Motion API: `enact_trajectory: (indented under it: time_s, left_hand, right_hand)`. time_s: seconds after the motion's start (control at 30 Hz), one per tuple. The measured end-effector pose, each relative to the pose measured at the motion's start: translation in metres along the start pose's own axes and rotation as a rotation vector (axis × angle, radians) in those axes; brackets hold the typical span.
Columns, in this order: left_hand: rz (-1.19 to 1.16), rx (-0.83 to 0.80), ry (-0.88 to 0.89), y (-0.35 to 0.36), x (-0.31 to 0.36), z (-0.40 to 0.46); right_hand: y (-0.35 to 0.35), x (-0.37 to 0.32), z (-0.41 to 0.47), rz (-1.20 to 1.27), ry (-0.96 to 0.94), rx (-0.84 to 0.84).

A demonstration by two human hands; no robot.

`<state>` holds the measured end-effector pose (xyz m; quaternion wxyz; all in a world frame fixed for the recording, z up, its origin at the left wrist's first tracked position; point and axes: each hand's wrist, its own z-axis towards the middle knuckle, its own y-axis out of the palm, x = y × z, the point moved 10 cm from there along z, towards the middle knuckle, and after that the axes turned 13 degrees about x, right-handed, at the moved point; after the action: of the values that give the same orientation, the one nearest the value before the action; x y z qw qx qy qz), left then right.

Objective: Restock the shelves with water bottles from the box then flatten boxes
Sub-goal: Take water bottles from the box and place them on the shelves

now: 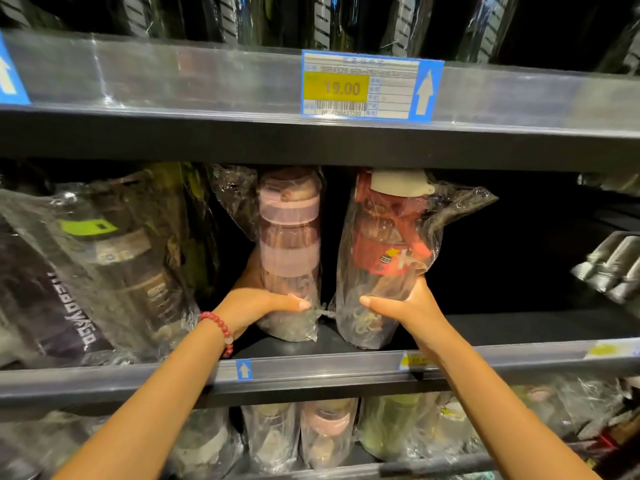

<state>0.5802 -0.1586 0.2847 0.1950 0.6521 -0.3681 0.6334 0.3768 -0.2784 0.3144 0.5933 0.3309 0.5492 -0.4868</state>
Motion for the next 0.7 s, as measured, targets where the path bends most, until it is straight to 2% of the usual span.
enact_trajectory:
  time_s: [0.3,0.37,0.47,0.6,0.7]
  left_hand:
    - [0.096,0.038,0.141,-0.005,0.011,-0.013]
    - [0.139,0.130,0.193,-0.010,0.020,-0.018]
    - [0.084,0.311,0.309,-0.022,0.033,-0.025]
    - [0.309,0.422,0.358,-0.020,0.031,-0.031]
    - [0.423,0.436,0.358,-0.016,0.027,-0.032]
  right_hand:
    - [-0.005,-0.009,-0.009,-0.087,-0.127,-0.017]
    - [-0.008,-0.014,-0.014,-0.131,-0.177,0.031]
    - [-0.008,-0.015,-0.018,-0.206,-0.190,0.091]
    - [0.002,-0.013,-0.021,-0.344,-0.157,0.116]
    - [0.006,-0.011,-0.020,-0.428,-0.197,0.169]
